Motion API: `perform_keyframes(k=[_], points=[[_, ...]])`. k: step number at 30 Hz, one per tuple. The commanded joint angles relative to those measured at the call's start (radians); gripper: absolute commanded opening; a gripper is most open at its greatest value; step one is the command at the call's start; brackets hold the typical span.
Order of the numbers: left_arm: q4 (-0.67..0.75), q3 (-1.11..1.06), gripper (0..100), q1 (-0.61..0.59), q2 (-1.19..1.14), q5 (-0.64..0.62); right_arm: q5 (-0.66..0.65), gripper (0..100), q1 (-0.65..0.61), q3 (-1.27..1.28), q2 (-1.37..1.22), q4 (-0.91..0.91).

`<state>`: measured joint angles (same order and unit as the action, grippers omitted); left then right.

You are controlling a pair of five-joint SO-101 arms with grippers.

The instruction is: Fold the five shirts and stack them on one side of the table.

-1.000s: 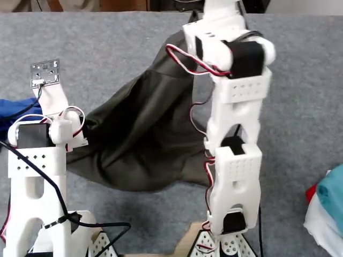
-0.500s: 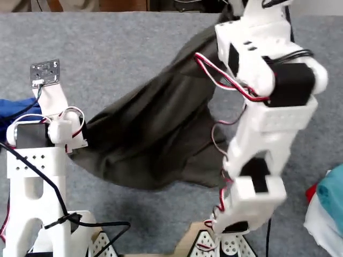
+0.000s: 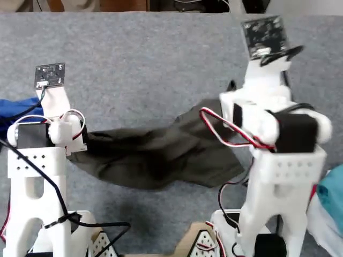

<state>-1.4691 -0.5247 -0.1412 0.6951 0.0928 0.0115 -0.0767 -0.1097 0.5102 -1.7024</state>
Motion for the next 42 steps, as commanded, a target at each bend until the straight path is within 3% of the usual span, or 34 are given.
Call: perform_keyframes(k=[1,9,14,16,23,30,36,42], points=[[0.103,-0.078,2,-0.005,0.004,0.029,0.008,0.5,0.019,0.208,0.025,0.118],[0.483,-0.377,2,-0.003,0.004,0.034,-0.002,0.5,0.021,0.590,0.025,0.497],[0.589,-0.459,2,-0.003,0.004,0.035,-0.098,0.9,0.021,0.734,0.025,0.649],[0.588,-0.459,2,-0.003,0.004,0.035,-0.115,3.5,0.022,0.753,0.025,0.651],[0.586,-0.454,2,-0.006,0.007,0.035,-0.120,30.9,0.036,0.682,0.033,0.626],[0.591,-0.454,2,-0.008,0.013,0.035,-0.112,24.9,0.016,0.464,-0.021,0.582],[0.592,-0.454,2,-0.006,0.005,0.058,-0.052,19.8,0.021,0.387,-0.318,0.612],[0.586,-0.454,2,-0.025,0.005,0.103,0.029,19.6,0.099,0.166,-0.512,0.359]])
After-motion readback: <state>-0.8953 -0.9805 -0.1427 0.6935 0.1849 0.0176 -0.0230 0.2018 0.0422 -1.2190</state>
